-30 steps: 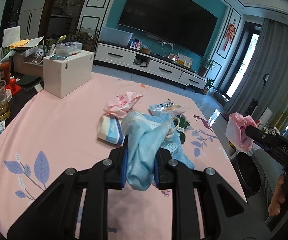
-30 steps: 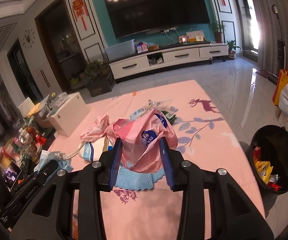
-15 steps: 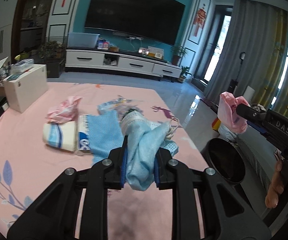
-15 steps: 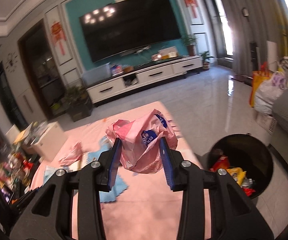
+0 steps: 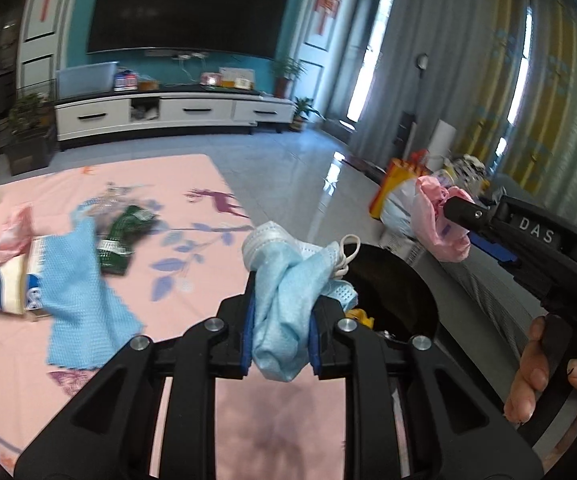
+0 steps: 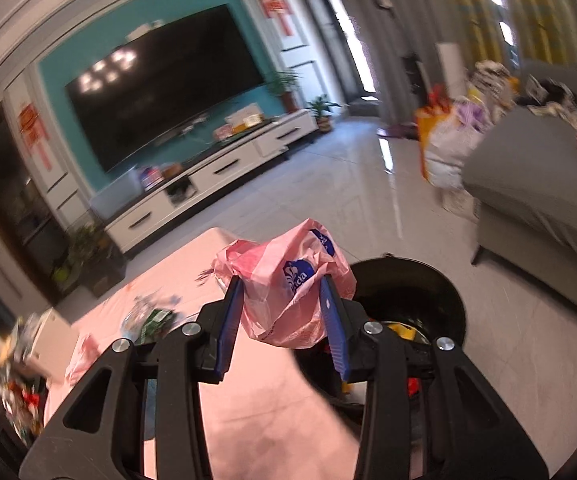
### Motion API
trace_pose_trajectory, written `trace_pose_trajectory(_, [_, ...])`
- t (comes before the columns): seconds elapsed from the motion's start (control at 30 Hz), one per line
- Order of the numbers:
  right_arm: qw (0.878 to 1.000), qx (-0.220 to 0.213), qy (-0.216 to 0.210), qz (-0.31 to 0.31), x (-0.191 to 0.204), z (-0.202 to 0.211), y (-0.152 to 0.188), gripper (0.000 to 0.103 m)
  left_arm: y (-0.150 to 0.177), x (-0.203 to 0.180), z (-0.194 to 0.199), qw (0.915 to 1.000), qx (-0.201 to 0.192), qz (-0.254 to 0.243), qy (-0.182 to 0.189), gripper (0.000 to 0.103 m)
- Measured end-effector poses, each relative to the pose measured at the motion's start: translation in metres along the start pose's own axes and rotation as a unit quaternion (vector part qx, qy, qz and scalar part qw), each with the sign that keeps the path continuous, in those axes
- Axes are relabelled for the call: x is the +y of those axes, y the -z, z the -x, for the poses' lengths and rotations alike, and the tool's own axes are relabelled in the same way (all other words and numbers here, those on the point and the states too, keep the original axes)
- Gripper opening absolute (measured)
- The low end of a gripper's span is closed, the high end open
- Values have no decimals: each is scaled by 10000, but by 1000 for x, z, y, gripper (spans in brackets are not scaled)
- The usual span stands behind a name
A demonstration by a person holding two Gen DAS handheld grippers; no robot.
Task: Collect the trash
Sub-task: 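Lift the pink bag and blue mask and carry them over the black bin, then open both tools to drop the pink bag and mask into the bin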
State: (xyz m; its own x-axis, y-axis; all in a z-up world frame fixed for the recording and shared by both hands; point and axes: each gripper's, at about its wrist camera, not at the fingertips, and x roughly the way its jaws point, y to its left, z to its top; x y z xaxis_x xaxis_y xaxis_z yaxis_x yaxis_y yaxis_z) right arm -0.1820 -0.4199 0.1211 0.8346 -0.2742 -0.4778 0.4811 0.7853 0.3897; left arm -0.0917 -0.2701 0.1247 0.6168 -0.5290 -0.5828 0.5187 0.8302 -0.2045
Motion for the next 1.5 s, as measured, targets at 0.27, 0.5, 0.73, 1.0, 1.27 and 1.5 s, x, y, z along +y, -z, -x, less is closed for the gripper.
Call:
trace_pose_trajectory(0.27, [9951, 344, 384, -839, -68, -21, 8, 39, 2, -45, -48, 9984, 399, -222, 343, 22])
trace_pose_trajectory(0.5, [9860, 662, 586, -1411, -104, -40, 20, 39, 10, -70, -102, 9926, 952, -236, 716, 22])
trace_pose_trajectory(0.73, [9769, 1041, 937, -1614, -121, -64, 24, 39, 21, -81, -153, 9836, 1591, -162, 834, 22])
trace_pose_trajectory(1.0, [9708, 1370, 943, -1731, -129, -85, 31, 42, 32, -89, -182, 9783, 1925, -223, 736, 22])
trace_pose_trajectory(1.27, [9691, 1339, 1024, -1800, -132, -79, 29, 51, 34, -93, -184, 9776, 1963, -244, 712, 35])
trace_pose_trajectory(1.5, [9725, 1151, 1058, -1729, -125, -69, 23, 68, 22, -82, -160, 9836, 1637, -239, 712, 63])
